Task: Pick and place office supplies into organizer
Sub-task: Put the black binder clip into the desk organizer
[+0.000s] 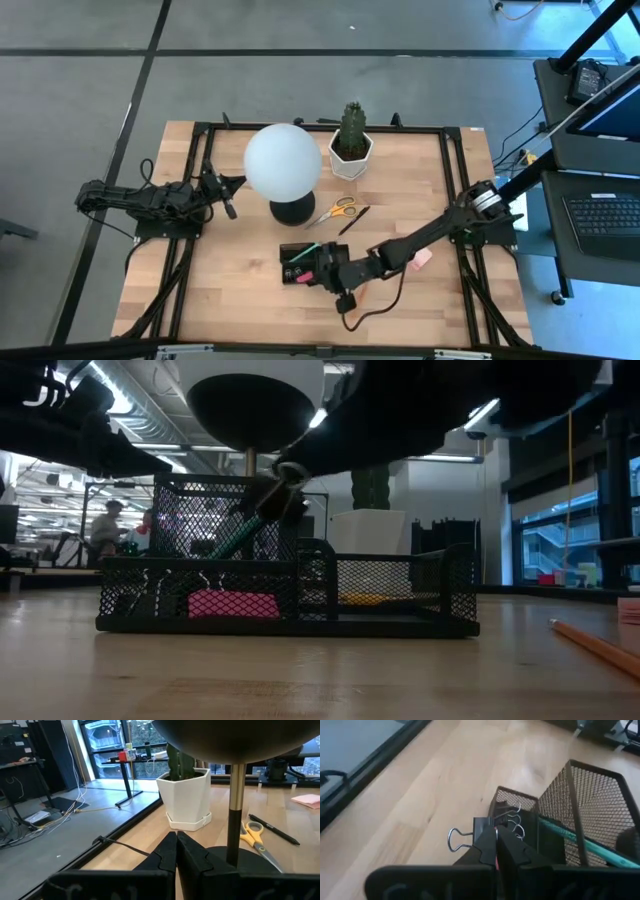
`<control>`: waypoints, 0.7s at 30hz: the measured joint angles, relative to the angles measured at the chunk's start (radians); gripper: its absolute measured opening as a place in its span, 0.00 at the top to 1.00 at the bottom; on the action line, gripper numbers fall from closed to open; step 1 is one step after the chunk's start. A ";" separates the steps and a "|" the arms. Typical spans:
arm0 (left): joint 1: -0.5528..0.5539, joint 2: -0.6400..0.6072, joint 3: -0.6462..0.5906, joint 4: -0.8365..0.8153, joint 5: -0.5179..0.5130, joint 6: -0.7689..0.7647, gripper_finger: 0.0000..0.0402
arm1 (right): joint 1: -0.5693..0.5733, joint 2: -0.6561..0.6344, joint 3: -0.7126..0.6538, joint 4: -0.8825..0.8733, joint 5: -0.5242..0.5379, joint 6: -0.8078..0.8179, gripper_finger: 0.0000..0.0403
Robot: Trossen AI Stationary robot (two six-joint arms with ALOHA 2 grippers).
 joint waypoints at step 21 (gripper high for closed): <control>0.000 0.000 0.000 0.000 0.000 0.002 0.99 | -0.035 0.047 0.001 0.006 0.052 0.023 0.96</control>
